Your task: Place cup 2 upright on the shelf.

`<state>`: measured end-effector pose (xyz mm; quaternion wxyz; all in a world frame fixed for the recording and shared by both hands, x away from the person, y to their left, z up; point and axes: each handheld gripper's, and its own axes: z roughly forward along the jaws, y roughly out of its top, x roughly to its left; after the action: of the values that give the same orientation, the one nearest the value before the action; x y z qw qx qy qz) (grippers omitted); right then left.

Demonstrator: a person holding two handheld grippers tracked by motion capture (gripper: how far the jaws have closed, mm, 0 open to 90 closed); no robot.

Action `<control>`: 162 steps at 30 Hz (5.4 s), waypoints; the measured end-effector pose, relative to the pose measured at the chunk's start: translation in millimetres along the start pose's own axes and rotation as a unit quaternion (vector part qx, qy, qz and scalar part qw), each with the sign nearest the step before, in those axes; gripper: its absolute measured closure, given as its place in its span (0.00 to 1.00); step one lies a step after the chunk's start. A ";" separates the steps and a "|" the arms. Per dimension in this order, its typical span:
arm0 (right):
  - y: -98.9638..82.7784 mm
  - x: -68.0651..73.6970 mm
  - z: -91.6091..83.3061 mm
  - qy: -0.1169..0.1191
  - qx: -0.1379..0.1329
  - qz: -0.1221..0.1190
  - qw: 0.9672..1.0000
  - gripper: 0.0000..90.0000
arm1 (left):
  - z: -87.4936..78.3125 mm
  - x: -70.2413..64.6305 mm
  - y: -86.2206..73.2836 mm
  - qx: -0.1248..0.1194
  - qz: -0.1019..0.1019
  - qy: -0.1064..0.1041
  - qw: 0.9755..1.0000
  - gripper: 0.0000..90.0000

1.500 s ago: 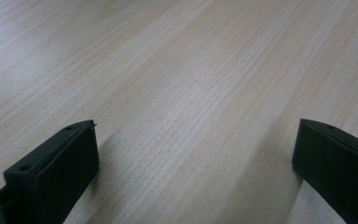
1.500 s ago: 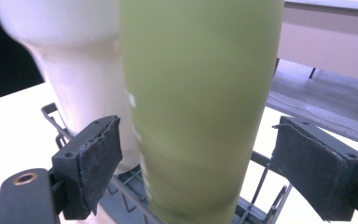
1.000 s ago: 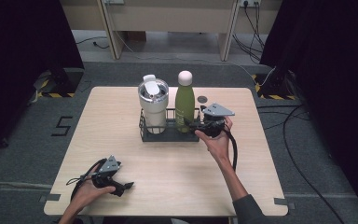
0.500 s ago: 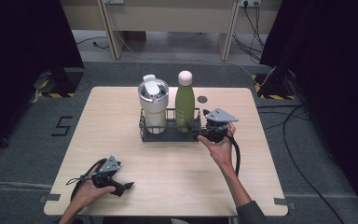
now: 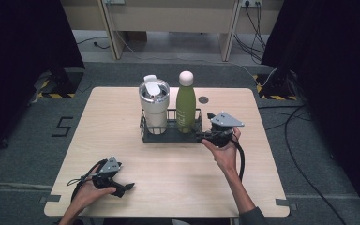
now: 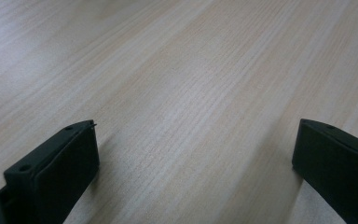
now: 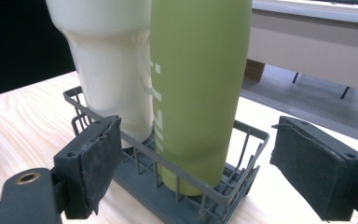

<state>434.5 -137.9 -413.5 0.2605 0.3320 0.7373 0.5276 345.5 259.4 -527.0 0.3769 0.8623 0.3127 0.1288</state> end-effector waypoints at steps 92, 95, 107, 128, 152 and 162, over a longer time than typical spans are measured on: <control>-72.4 37.1 -63.5 0.030 0.037 0.001 0.999 0.17 | -0.7 -0.9 -0.6 0.000 -0.002 0.001 1.000 0.00; -77.9 35.2 -65.4 0.027 0.040 0.007 0.999 0.17 | -0.7 -0.9 -0.6 0.000 -0.002 0.001 1.000 0.00; -92.2 34.2 -71.1 0.025 0.054 0.014 0.998 0.17 | -0.7 -1.0 -0.7 0.000 -0.002 0.001 1.000 0.00; -114.0 33.5 -83.8 0.022 0.082 0.027 0.996 0.17 | -0.9 -1.2 -0.8 0.000 -0.002 0.001 1.000 0.00; -133.1 28.7 -96.5 0.009 0.133 0.049 0.990 0.17 | -1.1 -1.4 -1.0 0.000 -0.002 0.001 1.000 0.00; -138.2 30.3 -98.2 0.006 0.158 0.049 0.986 0.17 | -1.2 -1.5 -1.1 0.000 -0.002 0.001 1.000 0.00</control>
<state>313.3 -205.0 -515.8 0.1737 0.4012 0.7962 0.4183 343.3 259.6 -527.0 0.3766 0.8617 0.3147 0.1287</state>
